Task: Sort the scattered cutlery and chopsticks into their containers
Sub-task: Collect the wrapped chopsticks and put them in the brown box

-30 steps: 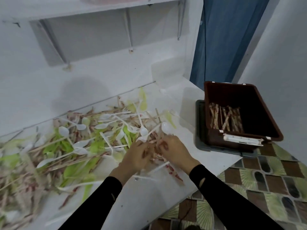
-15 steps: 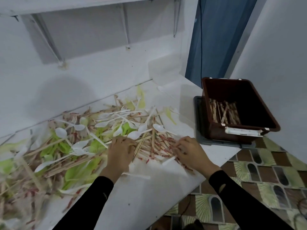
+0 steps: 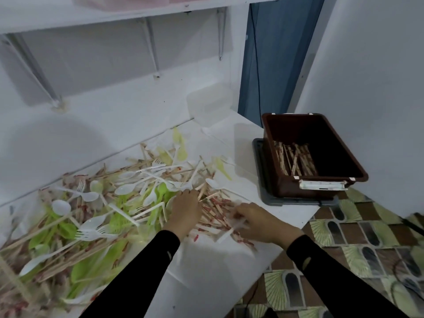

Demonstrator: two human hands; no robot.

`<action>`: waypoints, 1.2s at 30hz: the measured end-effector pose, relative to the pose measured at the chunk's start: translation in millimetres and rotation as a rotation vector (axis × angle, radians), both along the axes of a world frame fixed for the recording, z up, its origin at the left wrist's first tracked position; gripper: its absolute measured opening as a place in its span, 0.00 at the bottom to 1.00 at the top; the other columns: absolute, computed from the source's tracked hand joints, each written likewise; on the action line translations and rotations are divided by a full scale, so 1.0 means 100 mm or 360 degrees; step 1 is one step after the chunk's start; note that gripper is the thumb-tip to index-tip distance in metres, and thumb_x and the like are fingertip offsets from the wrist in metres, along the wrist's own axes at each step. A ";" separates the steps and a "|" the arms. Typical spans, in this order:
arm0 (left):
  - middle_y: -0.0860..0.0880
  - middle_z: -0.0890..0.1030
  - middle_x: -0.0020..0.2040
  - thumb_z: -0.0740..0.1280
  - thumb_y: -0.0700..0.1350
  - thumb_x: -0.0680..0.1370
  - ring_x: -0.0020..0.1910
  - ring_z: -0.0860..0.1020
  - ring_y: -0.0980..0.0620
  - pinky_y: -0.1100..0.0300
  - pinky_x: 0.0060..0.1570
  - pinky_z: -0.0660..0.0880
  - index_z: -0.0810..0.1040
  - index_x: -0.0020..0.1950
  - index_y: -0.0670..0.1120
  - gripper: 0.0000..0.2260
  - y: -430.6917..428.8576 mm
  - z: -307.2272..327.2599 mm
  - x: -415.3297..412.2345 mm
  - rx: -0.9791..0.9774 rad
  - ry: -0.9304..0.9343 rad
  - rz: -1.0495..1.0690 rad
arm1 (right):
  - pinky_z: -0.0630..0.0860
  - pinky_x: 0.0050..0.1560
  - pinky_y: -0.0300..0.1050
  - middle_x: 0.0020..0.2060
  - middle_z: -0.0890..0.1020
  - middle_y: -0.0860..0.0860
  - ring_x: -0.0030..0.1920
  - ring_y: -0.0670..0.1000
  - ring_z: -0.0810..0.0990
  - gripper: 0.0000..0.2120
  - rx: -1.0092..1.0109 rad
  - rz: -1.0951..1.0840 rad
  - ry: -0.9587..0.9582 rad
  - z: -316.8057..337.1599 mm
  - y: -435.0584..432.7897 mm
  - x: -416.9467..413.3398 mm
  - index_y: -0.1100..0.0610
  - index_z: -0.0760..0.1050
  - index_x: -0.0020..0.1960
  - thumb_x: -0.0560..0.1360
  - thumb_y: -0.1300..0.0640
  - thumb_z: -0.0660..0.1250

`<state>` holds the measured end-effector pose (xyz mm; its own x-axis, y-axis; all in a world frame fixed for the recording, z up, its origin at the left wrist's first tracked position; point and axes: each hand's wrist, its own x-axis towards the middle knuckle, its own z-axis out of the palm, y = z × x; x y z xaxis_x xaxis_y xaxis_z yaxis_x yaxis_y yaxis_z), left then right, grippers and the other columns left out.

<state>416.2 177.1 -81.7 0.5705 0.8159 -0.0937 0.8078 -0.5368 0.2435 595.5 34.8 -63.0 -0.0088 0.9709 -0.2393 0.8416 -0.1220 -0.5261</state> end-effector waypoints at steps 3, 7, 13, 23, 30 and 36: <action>0.42 0.72 0.60 0.59 0.47 0.83 0.51 0.75 0.43 0.52 0.51 0.73 0.72 0.64 0.42 0.13 0.11 0.05 -0.04 -0.0247 -0.0129 0.0024 | 0.74 0.51 0.42 0.51 0.81 0.50 0.52 0.51 0.79 0.08 0.0069 -0.0120 -0.0112 -0.04 0.10 0.10 0.54 0.80 0.54 0.76 0.54 0.69; 0.38 0.75 0.57 0.54 0.49 0.85 0.47 0.76 0.40 0.53 0.42 0.70 0.68 0.66 0.42 0.14 0.25 0.17 -0.20 -0.0426 -0.0430 0.0180 | 0.77 0.51 0.46 0.49 0.83 0.53 0.49 0.53 0.81 0.07 0.0216 -0.0539 0.0026 0.01 0.42 0.21 0.58 0.81 0.54 0.78 0.59 0.66; 0.43 0.74 0.36 0.53 0.53 0.85 0.36 0.75 0.40 0.54 0.33 0.64 0.68 0.62 0.46 0.13 0.33 0.21 -0.49 -0.0441 -0.0533 0.0359 | 0.74 0.56 0.47 0.52 0.79 0.56 0.55 0.58 0.77 0.12 0.0193 -0.0660 -0.0190 0.00 0.76 0.23 0.59 0.80 0.58 0.77 0.57 0.65; 0.49 0.77 0.54 0.67 0.60 0.76 0.48 0.78 0.49 0.54 0.43 0.76 0.73 0.66 0.49 0.23 -0.01 -0.01 -0.40 -0.0227 -0.0376 0.0217 | 0.66 0.64 0.51 0.65 0.73 0.53 0.65 0.58 0.70 0.28 0.0104 -0.0478 -0.0296 -0.15 0.60 -0.43 0.54 0.64 0.74 0.78 0.43 0.63; 0.48 0.79 0.51 0.64 0.51 0.80 0.47 0.79 0.48 0.57 0.38 0.69 0.76 0.62 0.47 0.14 0.10 0.07 -0.53 -0.0060 -0.0204 0.0301 | 0.73 0.52 0.48 0.55 0.79 0.55 0.55 0.57 0.76 0.14 0.0063 -0.0649 -0.0094 -0.11 0.59 -0.27 0.57 0.70 0.62 0.77 0.60 0.62; 0.47 0.70 0.35 0.61 0.48 0.81 0.32 0.71 0.48 0.56 0.32 0.65 0.68 0.41 0.44 0.12 0.25 0.20 -0.65 -0.0175 -0.0161 0.0236 | 0.68 0.41 0.43 0.46 0.77 0.52 0.47 0.55 0.75 0.05 -0.0049 -0.0680 0.0065 0.09 0.61 -0.09 0.56 0.72 0.47 0.80 0.57 0.60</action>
